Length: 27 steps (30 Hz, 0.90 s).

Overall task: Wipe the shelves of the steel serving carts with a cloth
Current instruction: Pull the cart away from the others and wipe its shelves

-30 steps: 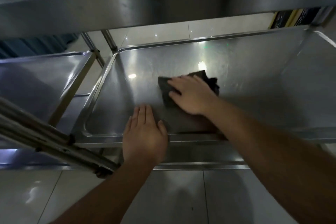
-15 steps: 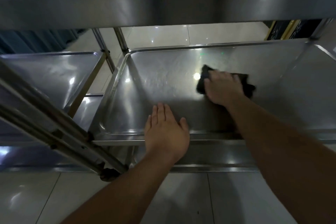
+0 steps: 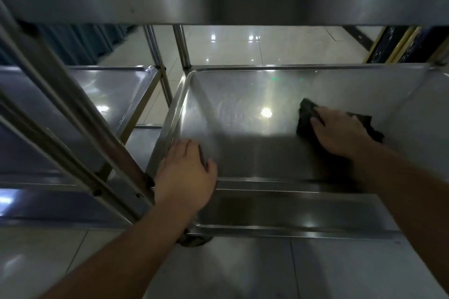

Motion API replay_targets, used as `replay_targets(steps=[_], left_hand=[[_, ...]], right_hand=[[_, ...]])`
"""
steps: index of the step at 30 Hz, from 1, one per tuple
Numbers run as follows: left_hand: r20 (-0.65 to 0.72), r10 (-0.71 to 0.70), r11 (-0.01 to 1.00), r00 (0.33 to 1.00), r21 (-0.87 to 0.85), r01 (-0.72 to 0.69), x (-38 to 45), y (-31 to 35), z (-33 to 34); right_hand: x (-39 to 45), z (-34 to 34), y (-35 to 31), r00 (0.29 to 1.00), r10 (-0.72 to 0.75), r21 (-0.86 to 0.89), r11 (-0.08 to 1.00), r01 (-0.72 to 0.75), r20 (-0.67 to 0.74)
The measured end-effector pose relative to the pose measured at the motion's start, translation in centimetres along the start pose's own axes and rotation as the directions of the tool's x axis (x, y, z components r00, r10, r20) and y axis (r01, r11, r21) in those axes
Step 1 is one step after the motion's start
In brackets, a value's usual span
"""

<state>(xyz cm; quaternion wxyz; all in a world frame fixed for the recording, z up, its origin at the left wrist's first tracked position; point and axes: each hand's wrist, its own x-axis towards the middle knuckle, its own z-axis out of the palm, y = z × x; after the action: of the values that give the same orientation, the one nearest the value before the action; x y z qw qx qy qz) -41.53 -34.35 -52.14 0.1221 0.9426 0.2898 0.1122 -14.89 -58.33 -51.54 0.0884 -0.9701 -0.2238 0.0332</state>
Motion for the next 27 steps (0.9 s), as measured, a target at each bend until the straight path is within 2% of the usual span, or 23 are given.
replay_targets(steps=[2, 4, 7, 10, 13, 16, 19, 21, 24, 27], left_hand=[[-0.010, 0.000, 1.000, 1.000, 0.019, 0.000, -0.1, 0.0, 0.2], [-0.029, -0.007, 1.000, 1.000, 0.021, 0.007, -0.1, -0.1, 0.5], [-0.066, -0.002, 1.000, 0.998, 0.006, 0.002, -0.1, -0.1, 0.5], [-0.074, 0.007, 1.000, 0.997, -0.022, -0.009, -0.3, -0.2, 0.3], [-0.102, 0.017, 0.997, 0.995, -0.068, -0.024, -0.4, -0.5, 0.6], [-0.096, 0.001, 0.994, 0.995, -0.112, -0.011, -0.3, -0.6, 0.7], [-0.082, 0.029, 0.997, 0.996, -0.070, -0.034, 0.0, -0.6, 0.7], [-0.103, 0.036, 0.999, 0.994, -0.036, -0.040, 0.3, -0.6, 0.9], [-0.120, 0.072, 0.996, 0.990, -0.034, -0.077, 0.5, -0.8, 0.7], [-0.131, 0.125, 0.991, 0.983, -0.037, -0.131, -0.5, -0.4, 0.0]], right_hand=[[4.2, -0.1, -2.1, 0.992, 0.129, 0.013, 0.992, -0.129, 0.005], [6.8, 0.2, -6.0, 0.994, 0.105, 0.005, 0.994, -0.105, 0.023], [7.7, 1.2, -13.1, 0.987, -0.142, -0.022, 0.989, 0.144, 0.075], [4.8, 2.2, -18.0, 0.900, -0.422, 0.004, 0.905, 0.425, 0.111], [-0.5, 2.8, -17.6, 0.801, -0.581, 0.064, 0.814, 0.578, 0.145], [-6.2, 2.0, -14.3, 0.778, -0.612, 0.080, 0.791, 0.607, 0.143], [-10.9, 1.2, -10.5, 0.742, -0.638, 0.074, 0.766, 0.638, 0.205], [-12.7, 1.6, -8.8, 0.719, -0.684, 0.038, 0.727, 0.685, 0.119], [-13.6, 2.9, -7.4, 0.661, -0.737, -0.018, 0.670, 0.742, -0.140], [-15.4, 2.9, -6.5, 0.601, -0.759, -0.119, 0.640, 0.759, -0.252]])
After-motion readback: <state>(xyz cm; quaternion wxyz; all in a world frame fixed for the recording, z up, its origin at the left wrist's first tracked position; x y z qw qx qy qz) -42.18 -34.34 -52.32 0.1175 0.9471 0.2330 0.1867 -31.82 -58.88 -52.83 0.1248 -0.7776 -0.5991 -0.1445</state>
